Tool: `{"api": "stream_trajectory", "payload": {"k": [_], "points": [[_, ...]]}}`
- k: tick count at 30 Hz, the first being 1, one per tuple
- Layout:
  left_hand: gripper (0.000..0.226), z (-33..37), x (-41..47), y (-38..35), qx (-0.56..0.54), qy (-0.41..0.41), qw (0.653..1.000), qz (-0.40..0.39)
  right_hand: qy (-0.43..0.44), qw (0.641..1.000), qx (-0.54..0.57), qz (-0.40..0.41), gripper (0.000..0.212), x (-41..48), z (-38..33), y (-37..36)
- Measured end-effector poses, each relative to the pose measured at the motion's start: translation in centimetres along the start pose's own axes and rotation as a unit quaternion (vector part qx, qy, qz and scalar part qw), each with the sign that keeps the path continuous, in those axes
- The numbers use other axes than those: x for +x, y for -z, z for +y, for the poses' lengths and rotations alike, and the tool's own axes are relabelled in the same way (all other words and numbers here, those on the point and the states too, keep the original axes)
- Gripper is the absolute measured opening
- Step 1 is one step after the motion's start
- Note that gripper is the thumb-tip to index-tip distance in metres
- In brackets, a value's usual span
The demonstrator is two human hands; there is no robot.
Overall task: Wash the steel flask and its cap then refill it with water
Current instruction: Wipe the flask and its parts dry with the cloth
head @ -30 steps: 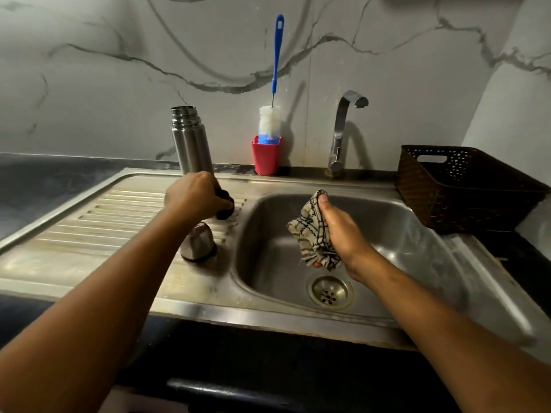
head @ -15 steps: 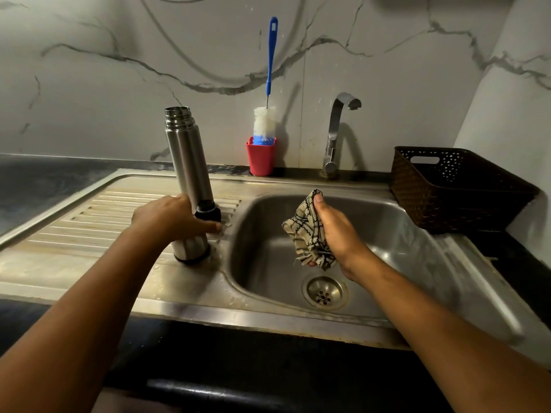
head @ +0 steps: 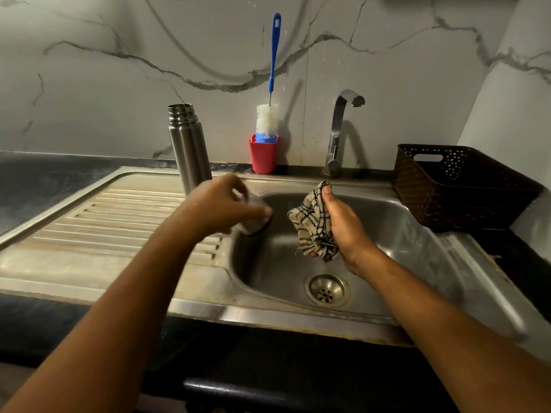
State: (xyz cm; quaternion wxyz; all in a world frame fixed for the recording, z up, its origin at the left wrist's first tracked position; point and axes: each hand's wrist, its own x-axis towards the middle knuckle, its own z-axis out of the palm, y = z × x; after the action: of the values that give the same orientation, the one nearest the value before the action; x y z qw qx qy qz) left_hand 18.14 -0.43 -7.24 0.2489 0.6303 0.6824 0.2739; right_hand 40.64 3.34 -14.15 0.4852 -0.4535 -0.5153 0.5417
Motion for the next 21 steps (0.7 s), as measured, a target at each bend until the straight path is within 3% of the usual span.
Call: {"api": "stream_trajectory", "payload": {"k": [2, 4, 7, 9, 11, 12, 14, 17, 19, 21], "points": [[0.045, 1.6, 0.1, -2.5, -0.137, -0.014, 0.99, -0.039, -0.007, 1.0, 0.025, 0.01, 0.055, 0.0, -0.2, 0.2], [0.045, 2.6, 0.6, -5.1, -0.272, 0.003, 0.958, -0.086, 0.003, 0.997, 0.069, 0.03, 0.055, 0.2, -0.4, 0.3], [0.057, 3.8, 1.9, -7.9, -0.406, 0.065, 0.904, -0.116, 0.111, 0.988, 0.086, 0.069, 0.056, 0.6, -0.6, 1.1], [0.064, 4.3, 2.3, -9.1, -0.451, 0.099, 0.878, -0.124, 0.212, 0.977, -0.005, 0.012, 0.053, 0.2, -0.5, 1.1], [0.062, 4.3, 2.4, -10.1, -0.503, 0.104, 0.85, -0.115, 0.28, 0.943, -0.179, -0.036, 0.049, -0.2, 0.1, 0.3], [0.057, 4.1, 2.2, -10.5, -0.511, 0.091, 0.849, -0.097, 0.297, 0.925, -0.235, -0.029, 0.048, -0.1, 0.5, -0.1], [0.045, 3.5, 2.0, -11.4, -0.44, 0.033, 0.897, -0.031, 0.297, 0.924, -0.241, 0.014, 0.04, 0.2, 0.7, -0.8], [0.036, 3.1, 2.1, -12.0, -0.302, -0.094, 0.946, 0.076, 0.124, 0.99, -0.038, 0.054, 0.038, 0.0, -0.7, -1.3], [0.037, 2.8, 2.3, -12.0, -0.185, -0.173, 0.961, 0.111, -0.046, 0.993, 0.086, 0.071, 0.05, 0.1, -1.3, -0.8], [0.043, 2.3, 2.6, -12.2, -0.064, -0.246, 0.961, 0.109, -0.148, 0.979, 0.136, 0.045, 0.057, 0.0, -1.4, 0.1]]}}
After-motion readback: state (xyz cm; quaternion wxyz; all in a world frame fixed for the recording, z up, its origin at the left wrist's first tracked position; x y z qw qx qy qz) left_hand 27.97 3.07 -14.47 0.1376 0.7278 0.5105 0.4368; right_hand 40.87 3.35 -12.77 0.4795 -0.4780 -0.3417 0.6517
